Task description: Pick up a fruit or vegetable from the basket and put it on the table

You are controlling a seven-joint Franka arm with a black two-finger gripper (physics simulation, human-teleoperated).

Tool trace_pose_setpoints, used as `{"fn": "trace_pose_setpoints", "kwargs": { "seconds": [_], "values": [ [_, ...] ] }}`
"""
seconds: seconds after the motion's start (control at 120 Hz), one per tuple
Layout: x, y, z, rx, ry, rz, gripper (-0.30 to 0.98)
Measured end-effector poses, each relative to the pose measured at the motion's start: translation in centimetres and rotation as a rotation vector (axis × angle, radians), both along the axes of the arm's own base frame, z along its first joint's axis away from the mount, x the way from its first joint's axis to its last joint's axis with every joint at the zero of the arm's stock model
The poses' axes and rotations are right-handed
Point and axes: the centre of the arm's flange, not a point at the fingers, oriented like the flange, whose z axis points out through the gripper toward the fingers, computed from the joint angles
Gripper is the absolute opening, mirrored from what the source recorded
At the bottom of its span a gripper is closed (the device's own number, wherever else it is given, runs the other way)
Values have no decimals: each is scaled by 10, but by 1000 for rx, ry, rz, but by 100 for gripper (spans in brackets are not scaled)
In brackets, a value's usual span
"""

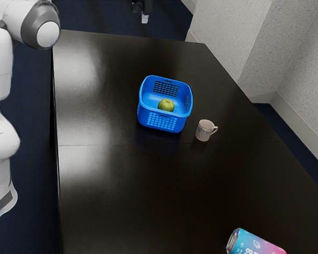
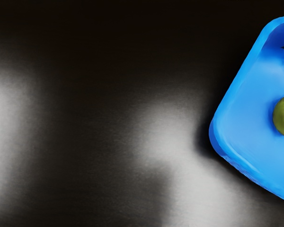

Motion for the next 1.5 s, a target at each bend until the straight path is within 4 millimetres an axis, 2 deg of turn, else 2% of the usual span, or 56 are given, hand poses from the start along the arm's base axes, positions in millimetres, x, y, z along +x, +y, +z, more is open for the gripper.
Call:
{"fn": "trace_pose_setpoints", "kwargs": {
  "seconds": [0.05, 0.133, 0.2, 0.275, 0.325, 0.35, 0.383, 0.467, 0.533, 0.575, 0.617, 0.65, 0.683, 0.775, 0.85, 0.958, 1.092, 1.142, 1.258, 1.5],
  "values": [
    [15, -13, -6, -8, 2, -28, 68],
    [26, -15, -19, -22, 14, -35, 68],
    [38, -24, -32, -33, 32, -53, 69],
    [51, -49, -39, -51, 62, -95, 69],
    [65, -75, -46, -58, 85, -139, 69],
    [74, -96, -53, -47, 109, -171, 69],
    [77, -128, -57, -21, 134, -204, 68],
    [48, -178, -45, 26, 127, -241, 68],
    [30, -214, -12, 44, 45, -273, 69],
    [26, -227, -4, 36, 14, -283, 68],
    [25, -224, -8, 20, 4, -261, 68],
    [27, -221, -20, 0, 12, -245, 69],
    [33, -222, -40, -20, 31, -235, 69],
    [69, -221, -112, -59, 103, -205, 69],
    [87, -222, -145, -67, 110, -184, 69],
    [100, -215, -164, -73, 83, -141, 68],
    [99, -161, -180, -74, 58, -22, 68],
    [101, -149, -190, -76, 61, 7, 68],
    [111, -151, -208, -84, 62, 21, 67],
    [122, -151, -229, -92, 62, 50, 67]
  ]
}}
